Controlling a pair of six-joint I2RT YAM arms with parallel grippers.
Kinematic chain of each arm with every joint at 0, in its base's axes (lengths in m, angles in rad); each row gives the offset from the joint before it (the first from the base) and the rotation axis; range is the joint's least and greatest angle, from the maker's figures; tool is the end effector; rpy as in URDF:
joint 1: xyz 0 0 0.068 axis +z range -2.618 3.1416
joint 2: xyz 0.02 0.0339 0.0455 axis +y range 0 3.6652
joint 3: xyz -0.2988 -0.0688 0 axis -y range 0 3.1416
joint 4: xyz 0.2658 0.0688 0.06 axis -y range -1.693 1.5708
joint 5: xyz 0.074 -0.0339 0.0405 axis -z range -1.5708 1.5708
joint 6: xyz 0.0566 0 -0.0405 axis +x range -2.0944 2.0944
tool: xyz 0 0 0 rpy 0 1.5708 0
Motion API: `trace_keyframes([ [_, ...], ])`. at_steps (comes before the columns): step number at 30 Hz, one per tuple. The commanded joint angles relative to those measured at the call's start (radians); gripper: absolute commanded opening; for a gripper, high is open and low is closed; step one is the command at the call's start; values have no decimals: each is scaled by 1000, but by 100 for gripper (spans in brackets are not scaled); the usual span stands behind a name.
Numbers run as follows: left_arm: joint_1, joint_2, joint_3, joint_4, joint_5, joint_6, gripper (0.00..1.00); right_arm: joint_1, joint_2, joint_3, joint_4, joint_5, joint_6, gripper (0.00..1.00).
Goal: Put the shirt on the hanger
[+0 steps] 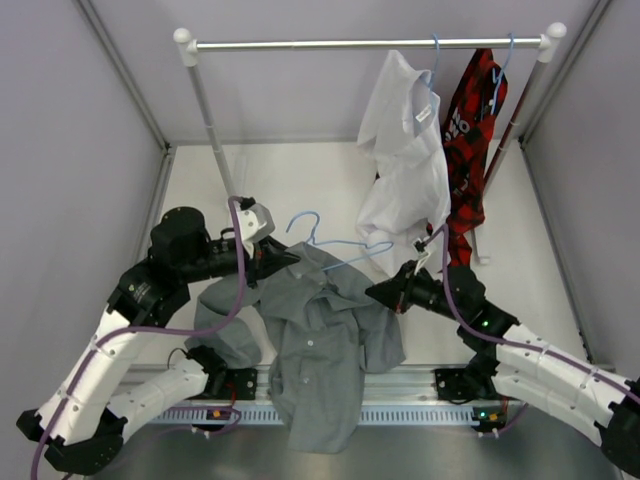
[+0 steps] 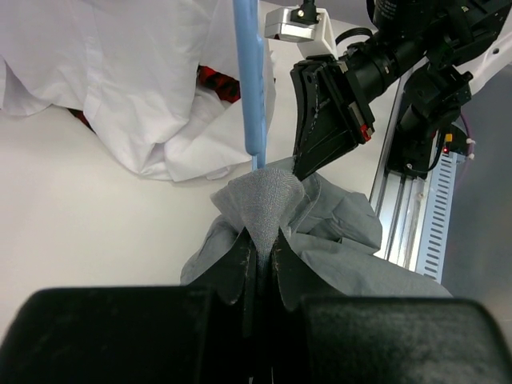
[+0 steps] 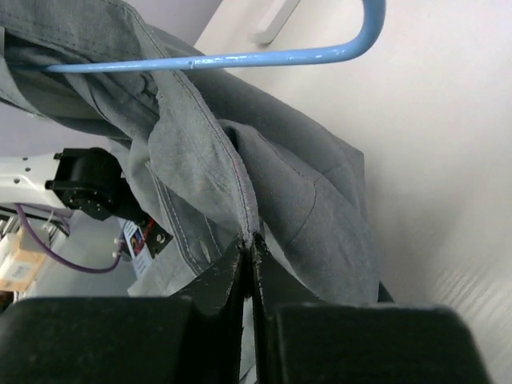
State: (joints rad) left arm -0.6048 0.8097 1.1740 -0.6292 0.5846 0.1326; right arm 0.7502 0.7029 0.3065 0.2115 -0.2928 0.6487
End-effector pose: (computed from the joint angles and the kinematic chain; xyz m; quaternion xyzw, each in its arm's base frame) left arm 0.1121 -0.1155 0.4489 0.4374 0.6464 -0.3586 0.5121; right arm 0.1252 0.1390 0.2358 -0.1317 0.7554 0.4927 0.4113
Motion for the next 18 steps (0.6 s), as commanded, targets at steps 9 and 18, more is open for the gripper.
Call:
trace_keyframes([
  [9,-1,-142,-66,82,-98,15,0,-116,93,261,-329,155,-202,0],
  [18,-1,-185,-116,102,-132,29,0,-241,217,551,-501,107,-265,0],
])
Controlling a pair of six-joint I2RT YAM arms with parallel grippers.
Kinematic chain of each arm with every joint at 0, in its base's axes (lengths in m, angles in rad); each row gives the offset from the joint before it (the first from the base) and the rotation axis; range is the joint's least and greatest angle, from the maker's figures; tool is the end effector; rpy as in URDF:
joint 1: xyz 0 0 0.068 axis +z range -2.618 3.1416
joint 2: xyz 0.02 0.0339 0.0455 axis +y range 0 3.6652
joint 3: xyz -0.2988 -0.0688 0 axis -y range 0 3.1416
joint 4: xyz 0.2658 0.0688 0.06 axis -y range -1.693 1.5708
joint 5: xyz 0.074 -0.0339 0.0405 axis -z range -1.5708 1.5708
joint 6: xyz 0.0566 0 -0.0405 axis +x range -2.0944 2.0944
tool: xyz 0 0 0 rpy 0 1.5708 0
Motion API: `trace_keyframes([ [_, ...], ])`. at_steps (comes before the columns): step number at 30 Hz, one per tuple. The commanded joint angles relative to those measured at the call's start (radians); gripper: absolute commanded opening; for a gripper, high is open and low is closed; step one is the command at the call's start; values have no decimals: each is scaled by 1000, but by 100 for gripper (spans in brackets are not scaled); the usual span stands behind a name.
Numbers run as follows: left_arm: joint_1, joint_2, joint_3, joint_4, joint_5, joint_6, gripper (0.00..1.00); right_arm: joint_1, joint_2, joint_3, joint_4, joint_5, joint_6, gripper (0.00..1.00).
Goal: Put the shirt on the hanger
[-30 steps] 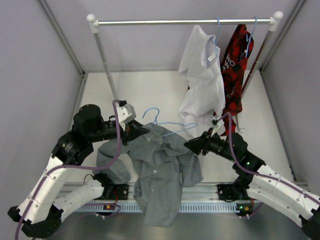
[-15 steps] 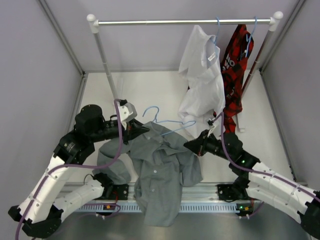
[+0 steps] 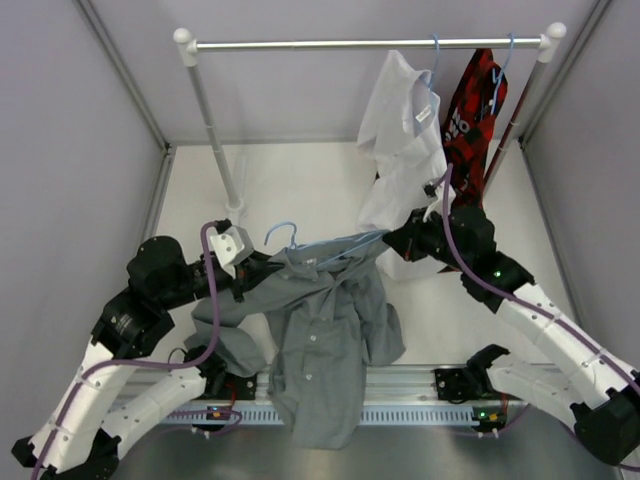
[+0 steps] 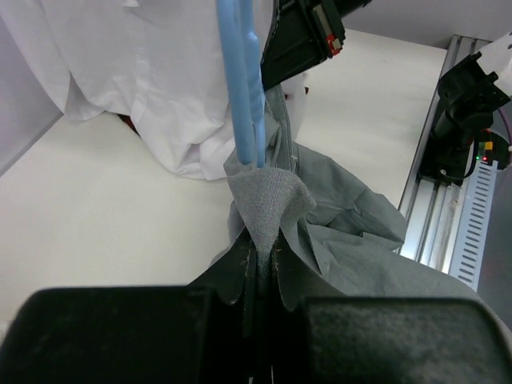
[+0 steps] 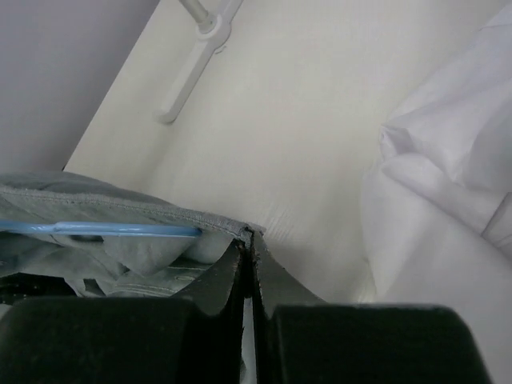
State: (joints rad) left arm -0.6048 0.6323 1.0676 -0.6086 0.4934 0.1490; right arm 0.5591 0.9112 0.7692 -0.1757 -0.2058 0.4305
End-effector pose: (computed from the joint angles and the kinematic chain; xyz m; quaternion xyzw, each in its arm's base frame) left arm 0.0807 -0.0884 0.4352 0.4193 0.6325 -0.3231 0.5654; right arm 0.1901 0.1326 0.3310 -0.1119 0.8002 0.3502 0.4738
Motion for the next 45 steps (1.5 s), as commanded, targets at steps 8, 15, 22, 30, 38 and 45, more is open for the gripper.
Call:
trace_keyframes([
  [8,-4,10,-20,81,-72,24,0,-73,29,242,-209,34,-101,0],
  [15,-4,29,-11,79,-9,32,0,-74,110,393,-208,-24,-151,0],
  [22,-4,110,14,70,-159,11,0,-68,74,458,-160,-201,-122,0],
  [30,-4,247,141,-2,-159,-23,0,-30,17,479,-148,-291,-78,0],
  [38,-4,207,187,213,-91,-247,0,322,2,340,9,-65,-17,0],
  [45,-3,162,221,297,-148,-296,0,608,63,255,160,203,14,0],
])
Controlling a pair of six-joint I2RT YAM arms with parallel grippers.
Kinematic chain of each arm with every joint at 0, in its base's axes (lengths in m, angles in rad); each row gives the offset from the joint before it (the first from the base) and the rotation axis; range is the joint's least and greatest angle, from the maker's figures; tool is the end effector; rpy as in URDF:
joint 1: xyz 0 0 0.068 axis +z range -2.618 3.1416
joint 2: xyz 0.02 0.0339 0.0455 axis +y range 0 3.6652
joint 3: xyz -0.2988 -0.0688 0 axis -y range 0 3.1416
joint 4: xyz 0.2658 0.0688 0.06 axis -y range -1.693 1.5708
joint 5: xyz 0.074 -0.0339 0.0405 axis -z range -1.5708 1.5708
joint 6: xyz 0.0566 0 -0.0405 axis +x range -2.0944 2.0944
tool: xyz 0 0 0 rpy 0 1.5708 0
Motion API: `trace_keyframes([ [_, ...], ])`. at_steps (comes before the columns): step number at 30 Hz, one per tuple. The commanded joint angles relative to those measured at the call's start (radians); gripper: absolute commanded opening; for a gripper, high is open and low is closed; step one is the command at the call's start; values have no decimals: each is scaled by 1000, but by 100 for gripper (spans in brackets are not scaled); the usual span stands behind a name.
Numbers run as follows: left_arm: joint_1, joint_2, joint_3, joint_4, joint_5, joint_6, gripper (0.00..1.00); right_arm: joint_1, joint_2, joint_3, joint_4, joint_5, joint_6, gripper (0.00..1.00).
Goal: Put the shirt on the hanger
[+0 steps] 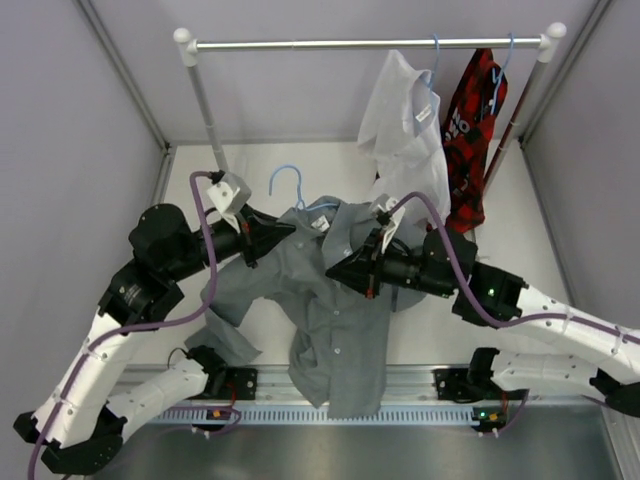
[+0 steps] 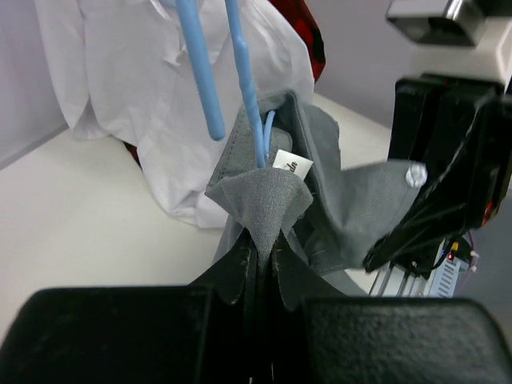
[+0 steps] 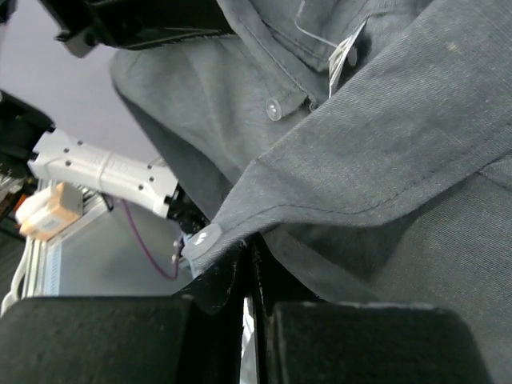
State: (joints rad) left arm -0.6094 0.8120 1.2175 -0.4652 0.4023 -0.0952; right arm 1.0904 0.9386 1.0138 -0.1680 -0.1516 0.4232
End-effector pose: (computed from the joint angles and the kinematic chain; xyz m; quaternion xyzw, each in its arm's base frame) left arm 0.1192 -0.1102 0.4828 0.3139 0.6549 -0.3683 0.5804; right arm 0.1003 0.2109 0.4223 -0.2895 0.6797 0.5018 0.4499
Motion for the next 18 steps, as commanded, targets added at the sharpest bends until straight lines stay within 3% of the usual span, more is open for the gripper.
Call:
trace_keyframes([
  [1,2,-16,117,140,-91,-48,0,100,49,19,157,176,16,0],
  [4,0,-4,225,68,-183,-11,0,172,86,19,203,219,14,0],
  [8,2,10,249,25,-129,-6,0,183,104,-12,217,269,23,2],
  [10,2,1,214,28,-52,5,0,183,88,-36,225,300,37,27],
  [13,2,-28,137,28,4,38,0,183,-44,-109,242,337,43,41],
  [16,2,-48,83,27,35,61,0,183,-139,-126,159,391,23,50],
  [18,0,-54,53,26,81,84,0,183,-225,-100,7,394,8,52],
])
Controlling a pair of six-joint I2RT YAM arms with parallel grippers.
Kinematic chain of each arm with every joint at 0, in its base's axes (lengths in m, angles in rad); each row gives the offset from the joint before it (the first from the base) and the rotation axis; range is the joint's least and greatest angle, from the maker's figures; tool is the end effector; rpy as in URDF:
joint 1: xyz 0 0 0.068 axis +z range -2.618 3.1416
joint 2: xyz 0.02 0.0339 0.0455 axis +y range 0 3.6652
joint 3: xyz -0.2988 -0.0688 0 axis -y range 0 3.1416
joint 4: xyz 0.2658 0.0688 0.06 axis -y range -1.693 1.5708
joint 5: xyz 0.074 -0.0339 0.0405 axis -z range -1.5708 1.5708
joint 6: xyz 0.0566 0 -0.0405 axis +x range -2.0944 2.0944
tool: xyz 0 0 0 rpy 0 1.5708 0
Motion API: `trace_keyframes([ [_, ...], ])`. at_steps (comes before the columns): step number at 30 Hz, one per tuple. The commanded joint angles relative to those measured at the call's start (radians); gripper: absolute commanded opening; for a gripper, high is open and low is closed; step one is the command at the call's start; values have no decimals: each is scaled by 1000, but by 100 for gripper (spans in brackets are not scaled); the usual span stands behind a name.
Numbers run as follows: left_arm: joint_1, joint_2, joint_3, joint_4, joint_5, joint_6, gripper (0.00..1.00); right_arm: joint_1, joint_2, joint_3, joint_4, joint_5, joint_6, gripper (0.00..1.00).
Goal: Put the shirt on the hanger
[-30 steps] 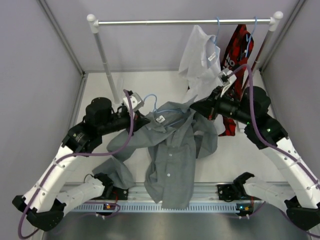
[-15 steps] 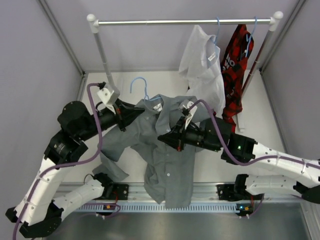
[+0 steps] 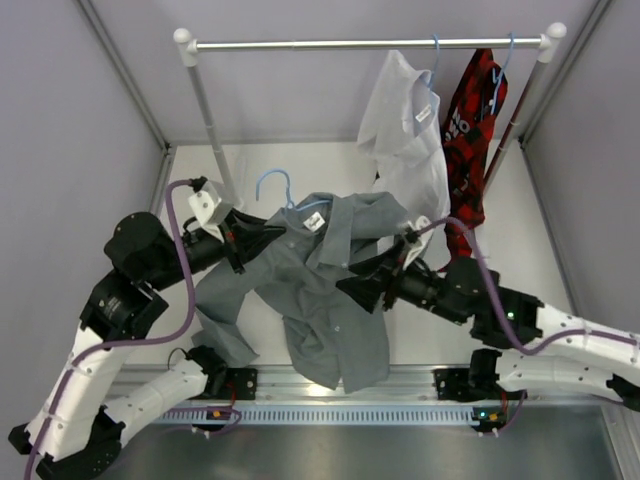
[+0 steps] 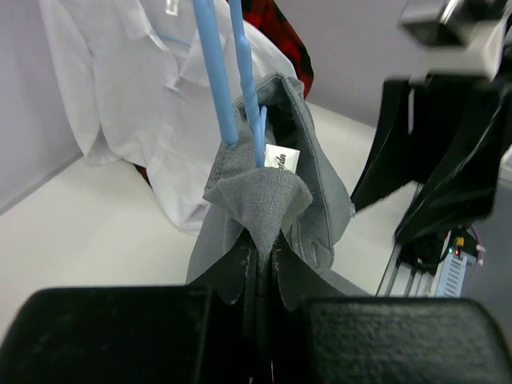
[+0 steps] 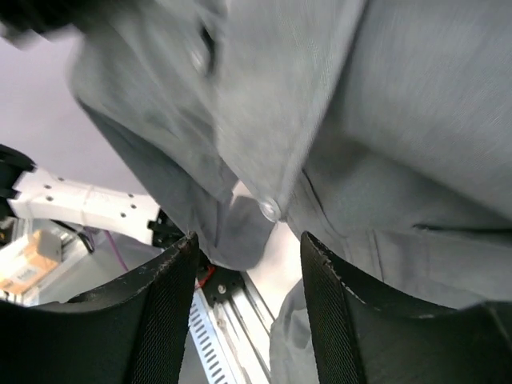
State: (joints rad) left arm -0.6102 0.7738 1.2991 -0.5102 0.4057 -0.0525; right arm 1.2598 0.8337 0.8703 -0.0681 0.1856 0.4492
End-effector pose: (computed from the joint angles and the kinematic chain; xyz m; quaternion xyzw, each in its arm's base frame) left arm 0.0955 -0.0940 0.5094 0.3272 0.6213 -0.3607 0.6139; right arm 0.0749 0.1988 0.4003 -0.2227 0.6826 0.4789 0.5051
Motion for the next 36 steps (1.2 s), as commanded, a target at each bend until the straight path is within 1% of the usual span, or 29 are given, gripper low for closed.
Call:
trace_keyframes([
  [1,1,-19,-40,72,96,43,0,13,-171,55,-145,54,-35,53],
  [2,3,-19,-49,72,131,78,0,15,-195,79,-198,66,-40,53],
  [3,3,-18,-60,72,145,86,0,13,-223,87,-290,75,-43,53],
  [4,3,-7,-73,72,165,91,0,13,-276,90,-318,81,-52,54],
  [5,1,1,-78,73,188,100,0,13,-297,104,-344,89,-63,55],
  [6,3,11,-83,72,259,102,0,13,-309,116,-381,98,-70,55],
  [7,1,24,-86,73,303,103,0,13,-312,134,-394,107,-101,55],
  [8,1,57,-81,73,353,106,0,13,-283,181,-403,86,-125,55],
  [9,1,76,-75,73,434,105,0,13,-251,215,-412,60,-154,55],
  [10,0,96,-63,75,462,100,0,13,-167,295,-444,1,-191,55],
  [13,1,159,-46,73,492,91,0,13,-32,418,-482,-66,-251,56],
  [14,1,176,-43,76,501,95,0,12,40,482,-484,-115,-270,56],
  [15,1,180,-43,78,518,100,0,10,70,507,-483,-138,-291,56],
  [16,1,185,-43,79,571,114,0,3,117,554,-484,-176,-315,56],
  [19,1,193,-49,82,623,121,0,-37,188,613,-483,-288,-339,57],
  [23,1,185,-61,81,633,131,0,-66,219,615,-457,-333,-343,57],
  [27,1,170,-80,81,624,138,0,-86,185,570,-418,-339,-336,55],
  [33,1,167,-84,82,596,138,0,-112,116,507,-411,-295,-336,54],
  [34,1,168,-81,81,605,138,0,-114,99,492,-411,-257,-337,54],
  [36,1,171,-81,90,642,134,0,-125,90,475,-406,-244,-342,54],
])
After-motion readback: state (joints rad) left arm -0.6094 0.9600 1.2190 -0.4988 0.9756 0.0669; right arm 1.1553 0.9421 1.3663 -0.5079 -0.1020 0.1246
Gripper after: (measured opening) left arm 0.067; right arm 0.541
